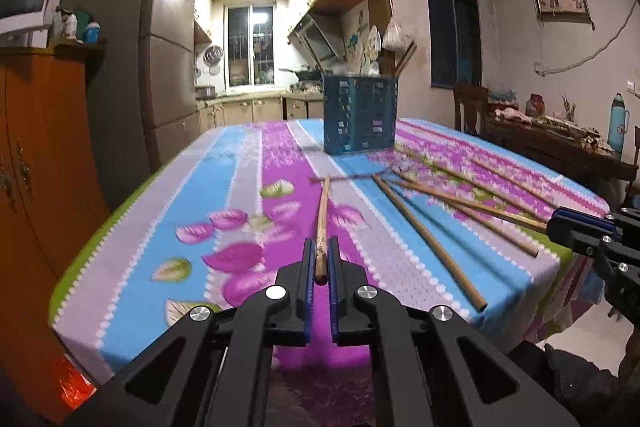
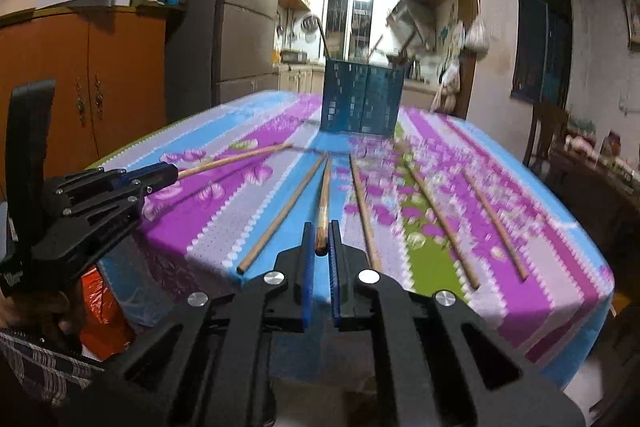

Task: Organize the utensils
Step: 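Close the left tool on a wooden chopstick while the right tool grasps another, then carry the left tool's chopstick to the blue holder while the right tool carries its own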

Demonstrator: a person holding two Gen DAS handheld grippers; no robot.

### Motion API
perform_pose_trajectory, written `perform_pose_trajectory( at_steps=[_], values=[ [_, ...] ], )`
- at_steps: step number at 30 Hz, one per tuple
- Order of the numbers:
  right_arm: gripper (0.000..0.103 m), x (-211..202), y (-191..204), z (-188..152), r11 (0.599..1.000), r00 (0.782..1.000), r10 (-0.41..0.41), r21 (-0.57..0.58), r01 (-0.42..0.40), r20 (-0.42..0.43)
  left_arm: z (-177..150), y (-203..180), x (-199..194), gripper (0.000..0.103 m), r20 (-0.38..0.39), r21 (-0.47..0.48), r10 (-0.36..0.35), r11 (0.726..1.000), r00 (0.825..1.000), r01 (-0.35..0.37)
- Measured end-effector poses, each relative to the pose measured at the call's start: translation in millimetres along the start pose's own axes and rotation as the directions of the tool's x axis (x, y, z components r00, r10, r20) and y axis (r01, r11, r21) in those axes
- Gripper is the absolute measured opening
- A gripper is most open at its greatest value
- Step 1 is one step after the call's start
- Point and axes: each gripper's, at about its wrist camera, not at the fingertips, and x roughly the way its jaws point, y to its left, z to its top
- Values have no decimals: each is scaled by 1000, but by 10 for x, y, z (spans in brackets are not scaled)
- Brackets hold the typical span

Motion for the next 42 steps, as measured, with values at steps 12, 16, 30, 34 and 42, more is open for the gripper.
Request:
perform_pose_trajectory(
  at_steps=[12, 16, 30, 34, 42],
  values=[
    [5, -182, -239, 534, 999, 988, 39, -12, -38, 151, 688, 36, -419, 7, 189, -1, 5, 1000, 982, -5],
    [5, -171, -343, 730, 998, 982, 57, 3, -59, 179, 933, 35, -433, 7, 214, -2, -2, 1000, 977, 3],
    [5, -2, -608, 1260, 982, 967, 163, 65, -179, 195, 1466, 35, -264, 7, 167, -19, 11, 1000, 986, -8],
    [5, 89, -666, 1398, 973, 961, 199, 75, -217, 191, 1584, 10, -224, 7, 159, -8, 26, 1000, 987, -25],
    [5, 248, -741, 1625, 959, 953, 242, 102, -263, 181, 1814, 3, -7, 7, 126, 1, 29, 1000, 992, -30]
  ],
)
